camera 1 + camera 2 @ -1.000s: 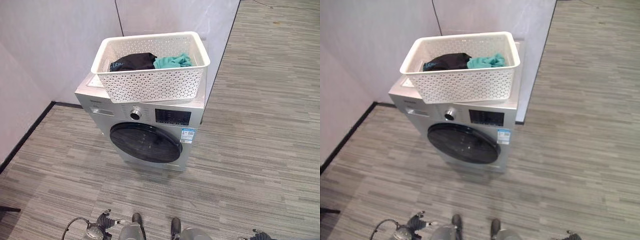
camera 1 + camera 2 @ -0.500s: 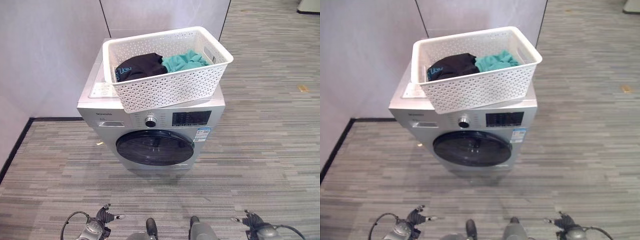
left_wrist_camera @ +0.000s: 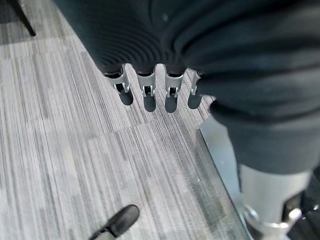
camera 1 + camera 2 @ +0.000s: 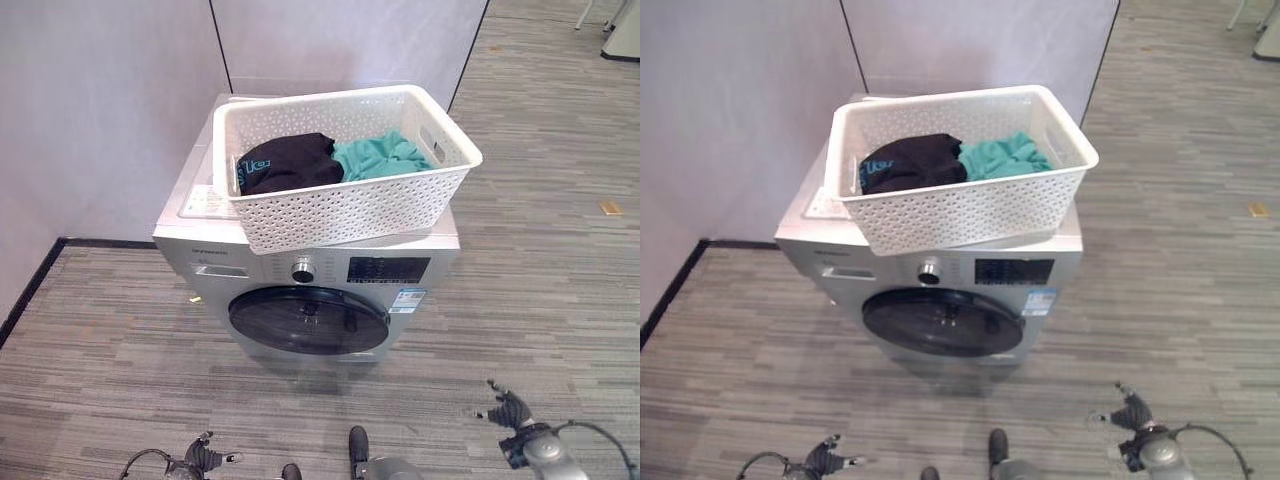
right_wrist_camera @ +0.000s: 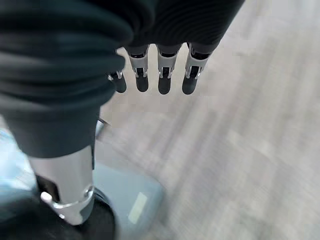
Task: Grab the laundry basket,head to the washer,open it,put in the laundry and shut it.
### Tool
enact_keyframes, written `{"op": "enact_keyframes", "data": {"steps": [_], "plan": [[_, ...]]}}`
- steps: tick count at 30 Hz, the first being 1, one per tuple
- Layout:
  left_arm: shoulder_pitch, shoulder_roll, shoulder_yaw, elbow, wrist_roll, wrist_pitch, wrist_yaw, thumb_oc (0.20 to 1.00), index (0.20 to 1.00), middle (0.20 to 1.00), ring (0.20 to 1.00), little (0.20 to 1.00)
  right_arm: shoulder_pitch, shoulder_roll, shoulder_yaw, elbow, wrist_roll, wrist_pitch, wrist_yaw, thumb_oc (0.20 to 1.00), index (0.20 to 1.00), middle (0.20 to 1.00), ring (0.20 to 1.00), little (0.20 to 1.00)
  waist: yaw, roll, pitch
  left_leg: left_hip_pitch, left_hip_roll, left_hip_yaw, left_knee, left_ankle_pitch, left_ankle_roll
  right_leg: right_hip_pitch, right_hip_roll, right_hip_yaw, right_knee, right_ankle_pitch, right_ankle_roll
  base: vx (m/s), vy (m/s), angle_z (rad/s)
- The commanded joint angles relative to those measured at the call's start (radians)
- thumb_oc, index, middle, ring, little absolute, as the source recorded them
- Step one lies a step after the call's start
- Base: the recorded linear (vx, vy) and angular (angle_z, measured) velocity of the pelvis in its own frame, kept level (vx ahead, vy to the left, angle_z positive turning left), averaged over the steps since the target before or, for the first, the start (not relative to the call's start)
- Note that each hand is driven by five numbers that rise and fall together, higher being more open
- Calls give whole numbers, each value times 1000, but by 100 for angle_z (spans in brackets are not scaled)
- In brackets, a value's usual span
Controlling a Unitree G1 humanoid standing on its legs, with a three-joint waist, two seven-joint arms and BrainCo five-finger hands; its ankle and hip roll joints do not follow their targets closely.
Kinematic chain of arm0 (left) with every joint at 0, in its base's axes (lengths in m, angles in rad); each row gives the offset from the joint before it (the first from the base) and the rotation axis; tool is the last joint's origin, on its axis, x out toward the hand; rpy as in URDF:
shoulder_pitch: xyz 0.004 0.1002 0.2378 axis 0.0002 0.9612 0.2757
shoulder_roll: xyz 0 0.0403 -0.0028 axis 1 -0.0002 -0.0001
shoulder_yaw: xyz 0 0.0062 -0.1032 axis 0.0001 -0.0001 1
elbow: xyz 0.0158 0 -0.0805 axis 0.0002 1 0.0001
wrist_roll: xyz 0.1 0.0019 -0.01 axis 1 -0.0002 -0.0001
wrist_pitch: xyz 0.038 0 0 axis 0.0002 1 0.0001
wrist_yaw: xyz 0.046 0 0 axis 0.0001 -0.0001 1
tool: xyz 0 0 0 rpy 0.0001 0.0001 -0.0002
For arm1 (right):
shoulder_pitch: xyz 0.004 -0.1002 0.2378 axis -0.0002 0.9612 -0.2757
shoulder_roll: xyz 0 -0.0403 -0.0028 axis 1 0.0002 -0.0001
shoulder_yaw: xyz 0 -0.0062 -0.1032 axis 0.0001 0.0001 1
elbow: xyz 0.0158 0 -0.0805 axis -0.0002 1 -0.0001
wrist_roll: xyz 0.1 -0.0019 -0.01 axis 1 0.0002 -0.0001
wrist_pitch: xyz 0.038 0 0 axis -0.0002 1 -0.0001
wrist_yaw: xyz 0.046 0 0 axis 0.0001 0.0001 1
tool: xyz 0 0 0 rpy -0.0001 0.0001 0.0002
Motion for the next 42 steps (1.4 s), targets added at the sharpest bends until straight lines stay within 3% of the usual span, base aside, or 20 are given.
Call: {"op": "enact_keyframes", "data": {"steps": [1,8,13,19,22,28,34,39,42], "plan": [[-26,17,16,47,8,-5,5,1000,1000,1000,1000,1000,39,-53,-39,-103,-36,-52,30,1000,1000,1000,1000,1000,-6,-49,-35,-62,-13,10,127,-46,-24,11,-63,6,118,-162,109,49,-44,-1],[-11,14,26,51,-1,-5,-14,1000,1000,1000,1000,1000,6,-151,1,-235,-4,-85,116,1000,1000,1000,1000,1000,22,-70,-51,-53,-11,-4,105,-37,-30,37,-64,-17,89,-157,111,28,-27,7],[-7,15,7,51,-2,-9,-16,1000,1000,1000,1000,1000,-109,-126,117,-218,27,-92,129,1000,1000,1000,1000,1000,55,-77,-58,-49,-13,-23,70,-20,-30,45,-67,-39,77,-149,114,11,-5,9],[3,14,-12,48,5,-10,1,1000,1000,1000,1000,1000,-236,-47,207,-74,4,-83,83,1000,1000,1000,1000,1000,88,-74,-56,-60,-23,-55,55,-7,-26,46,-77,-63,67,-140,115,-2,11,25],[9,15,-32,44,9,-12,14,1000,1000,1000,1000,1000,-344,-3,256,83,-85,-67,-3,1000,1000,1000,1000,1000,120,-66,-43,-76,-29,-79,50,1,-23,40,-85,-83,65,-138,116,-13,1,18],[13,17,-57,17,14,-19,42,1000,1000,1000,1000,1000,-442,9,282,177,-171,-54,-108,1000,1000,1000,1000,1000,153,-48,0,-126,-41,-118,51,16,-20,7,-101,-108,67,-127,118,-45,-3,22],[-6,10,-92,-13,0,-40,82,1000,1000,1000,1000,1000,-550,31,312,268,-182,-68,-200,1000,1000,1000,1000,1000,180,-11,50,-201,-54,-134,55,37,-19,-45,-124,-111,34,-89,129,-51,13,14],[-7,10,-106,-47,-9,-46,97,1000,1000,1000,1000,1000,-581,48,331,288,-169,-76,-210,1000,1000,1000,1000,1000,193,-2,54,-215,-57,-138,58,41,-19,-51,-127,-106,24,-81,129,-5,3,1],[-16,-1,-128,-55,-9,-46,103,1000,1000,1000,1000,1000,-601,108,353,322,-114,-88,-190,1000,1000,1000,1000,1000,205,6,50,-214,-58,-148,55,44,-19,-48,-129,-107,18,-83,126,28,-5,-1]]}}
